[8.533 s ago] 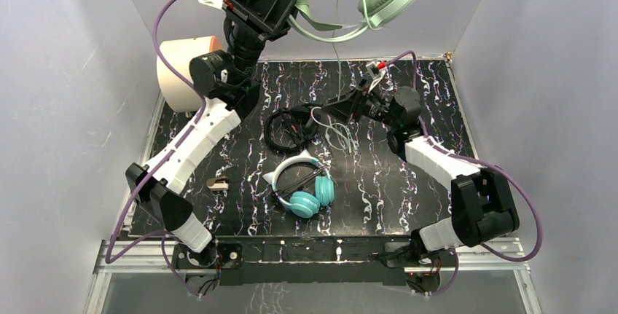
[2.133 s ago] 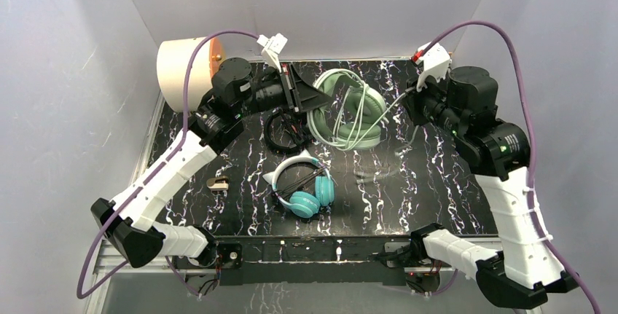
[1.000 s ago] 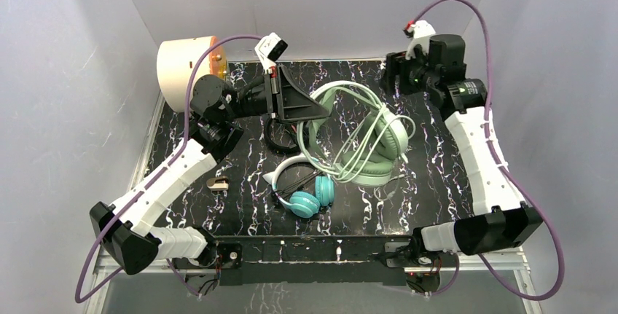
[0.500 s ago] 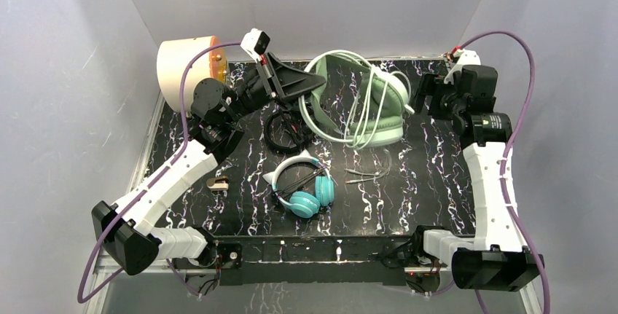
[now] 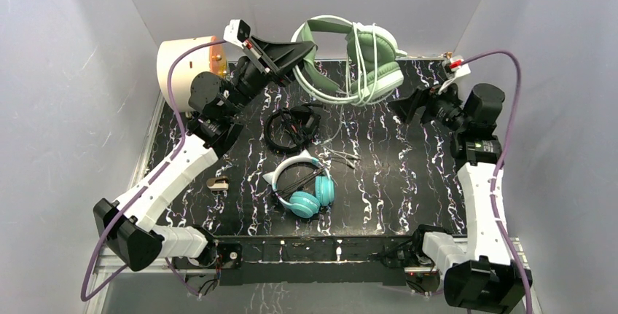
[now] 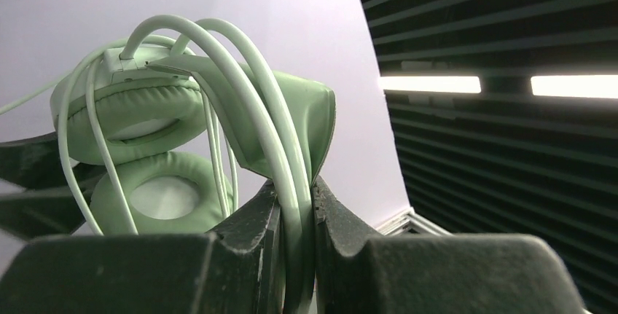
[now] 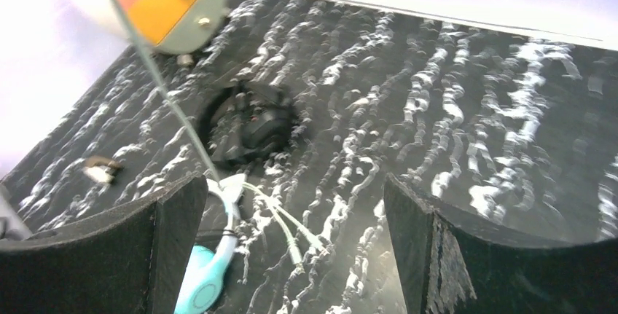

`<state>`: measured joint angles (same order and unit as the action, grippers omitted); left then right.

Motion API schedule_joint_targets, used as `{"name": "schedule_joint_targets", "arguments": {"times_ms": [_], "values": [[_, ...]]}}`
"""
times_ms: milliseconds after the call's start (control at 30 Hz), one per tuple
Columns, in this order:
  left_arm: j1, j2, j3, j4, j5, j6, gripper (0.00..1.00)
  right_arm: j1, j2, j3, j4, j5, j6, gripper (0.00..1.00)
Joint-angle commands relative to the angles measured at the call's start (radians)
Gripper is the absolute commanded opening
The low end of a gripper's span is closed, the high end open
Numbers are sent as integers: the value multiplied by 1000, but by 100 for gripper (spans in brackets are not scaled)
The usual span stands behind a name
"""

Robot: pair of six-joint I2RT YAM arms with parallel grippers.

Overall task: Wrap the headphones
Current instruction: Wrap the headphones cable around the headphones.

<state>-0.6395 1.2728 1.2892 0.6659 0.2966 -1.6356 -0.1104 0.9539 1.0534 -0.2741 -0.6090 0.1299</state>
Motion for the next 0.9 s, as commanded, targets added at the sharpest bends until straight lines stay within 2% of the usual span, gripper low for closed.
{"name": "schedule_joint_targets", "arguments": {"times_ms": [0, 67, 167, 333, 367, 400, 433, 467, 567, 633, 667, 700, 800, 867], "values": [[5, -5, 83, 157, -86, -55, 0, 0, 12, -149, 463, -348, 135, 99], [6, 0, 88, 171, -88, -64, 0, 0, 27, -218, 630, -397, 225, 99], [6, 2, 94, 179, -94, -70, 0, 5, 79, -256, 793, -434, 313, 99], [6, 17, 149, 177, -72, -66, 0, 28, 184, -231, 861, -423, 325, 99], [6, 20, 165, 176, -66, -66, 0, 55, 219, -230, 934, -438, 350, 99], [6, 22, 174, 175, -63, -69, 0, 104, 253, -211, 937, -433, 329, 99], [6, 25, 181, 176, -61, -75, 0, 174, 264, -184, 858, -378, 251, 99], [6, 28, 196, 175, -57, -74, 0, 223, 287, -175, 875, -341, 236, 99], [6, 40, 231, 172, -49, -72, 0, 290, 367, -128, 981, -273, 274, 95], [6, 45, 246, 172, -45, -77, 0, 336, 418, -94, 1111, -286, 373, 68], [5, 45, 249, 172, -43, -81, 0, 343, 409, -115, 1201, -239, 449, 48], [6, 45, 251, 172, -39, -84, 0, 341, 400, -122, 1218, -202, 470, 38], [6, 41, 247, 172, -33, -88, 0, 341, 381, -109, 1199, -125, 476, 20], [6, 36, 240, 172, -33, -90, 0, 341, 401, -70, 1199, -113, 490, 14]]}}
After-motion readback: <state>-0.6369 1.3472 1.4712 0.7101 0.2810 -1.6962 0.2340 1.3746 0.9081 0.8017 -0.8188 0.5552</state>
